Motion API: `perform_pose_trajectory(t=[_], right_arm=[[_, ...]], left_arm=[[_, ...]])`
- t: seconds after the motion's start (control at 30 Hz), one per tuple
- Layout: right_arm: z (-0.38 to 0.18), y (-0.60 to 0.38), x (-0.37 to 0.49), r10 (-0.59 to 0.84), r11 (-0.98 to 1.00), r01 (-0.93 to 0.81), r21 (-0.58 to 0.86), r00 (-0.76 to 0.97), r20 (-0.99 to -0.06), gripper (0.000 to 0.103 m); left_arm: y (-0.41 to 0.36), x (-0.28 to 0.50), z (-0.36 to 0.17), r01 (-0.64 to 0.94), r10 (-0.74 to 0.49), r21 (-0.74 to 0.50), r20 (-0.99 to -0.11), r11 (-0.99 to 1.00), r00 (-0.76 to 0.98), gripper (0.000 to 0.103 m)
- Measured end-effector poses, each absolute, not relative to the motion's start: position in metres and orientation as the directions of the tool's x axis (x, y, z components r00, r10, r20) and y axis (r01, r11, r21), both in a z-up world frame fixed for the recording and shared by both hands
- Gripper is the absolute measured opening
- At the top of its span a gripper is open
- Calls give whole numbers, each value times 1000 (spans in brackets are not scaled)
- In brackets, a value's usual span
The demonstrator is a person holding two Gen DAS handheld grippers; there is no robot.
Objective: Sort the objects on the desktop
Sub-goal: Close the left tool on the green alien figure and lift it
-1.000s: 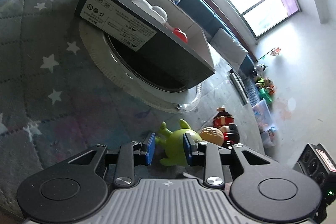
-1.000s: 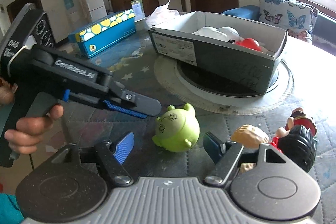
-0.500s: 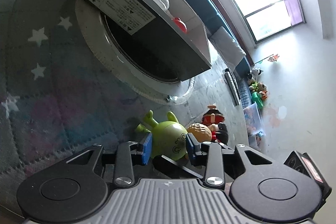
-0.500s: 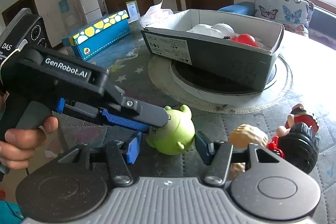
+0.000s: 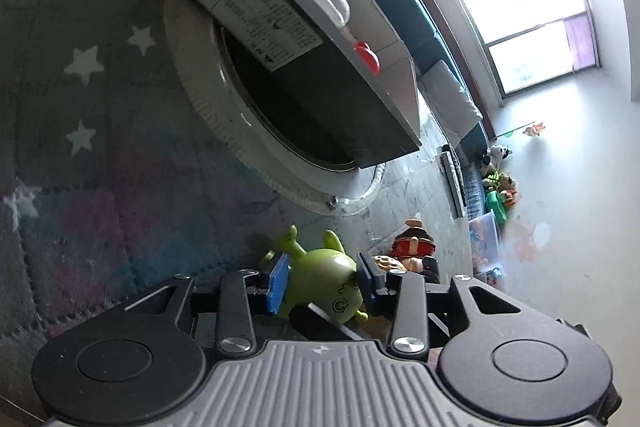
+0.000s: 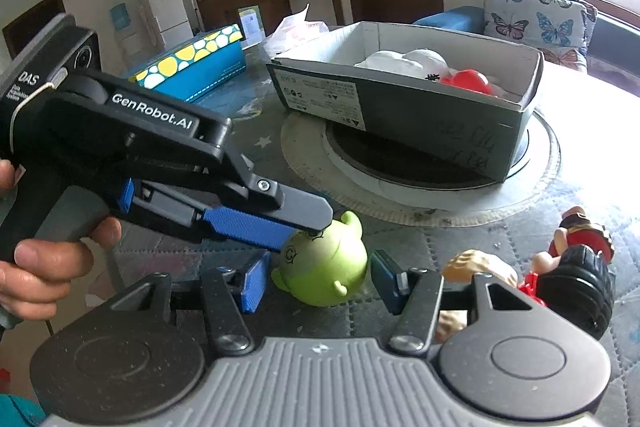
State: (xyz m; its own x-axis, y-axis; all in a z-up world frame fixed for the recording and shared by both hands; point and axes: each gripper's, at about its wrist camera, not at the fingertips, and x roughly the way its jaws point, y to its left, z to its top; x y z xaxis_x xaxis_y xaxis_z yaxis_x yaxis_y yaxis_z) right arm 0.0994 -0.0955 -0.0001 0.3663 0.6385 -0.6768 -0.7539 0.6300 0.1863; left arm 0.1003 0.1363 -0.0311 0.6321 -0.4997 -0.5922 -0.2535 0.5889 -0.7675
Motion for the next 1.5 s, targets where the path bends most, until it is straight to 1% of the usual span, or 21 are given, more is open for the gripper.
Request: perform_pose_trajectory(t=[0.17,0.27,0.37,0.43,0.6,0.73,0.87,1.23,1.5], right_arm=[[-2,-93,99,629,631,-755,180,361,-689,57],[-3,-92,97,622,637,-751,175,367,-692,53],[-3,-93,99,620,646,-742,182,370,-692,53],[-3,-95,101,624,649,-736,193,370,-689,53],[-2,-95,101,618,659,-728,189,381,-688,52],[-2,-97,101,620,665,-719,201,381,-686,50],[0,-97,101,621,667,-718,201,385,-683,49],[11,-93,100,624,664,-724,185,401,-670,49],[28,-91,105,636,660,-733,164,429,-641,49]], left_arm=[[135,101,-31,-264,-495,-766,-596,586,632,41],[135,103,-31,-275,-491,-764,-602,584,630,41],[131,106,-30,-270,-486,-755,-609,598,626,42],[129,109,-33,-273,-499,-757,-613,594,612,45],[131,110,-35,-281,-503,-763,-609,582,613,46],[131,110,-34,-273,-504,-763,-607,586,615,46],[128,110,-28,-248,-494,-749,-610,614,619,42],[129,109,-12,-208,-481,-737,-600,643,640,42],[131,115,10,-170,-474,-735,-577,656,665,42]])
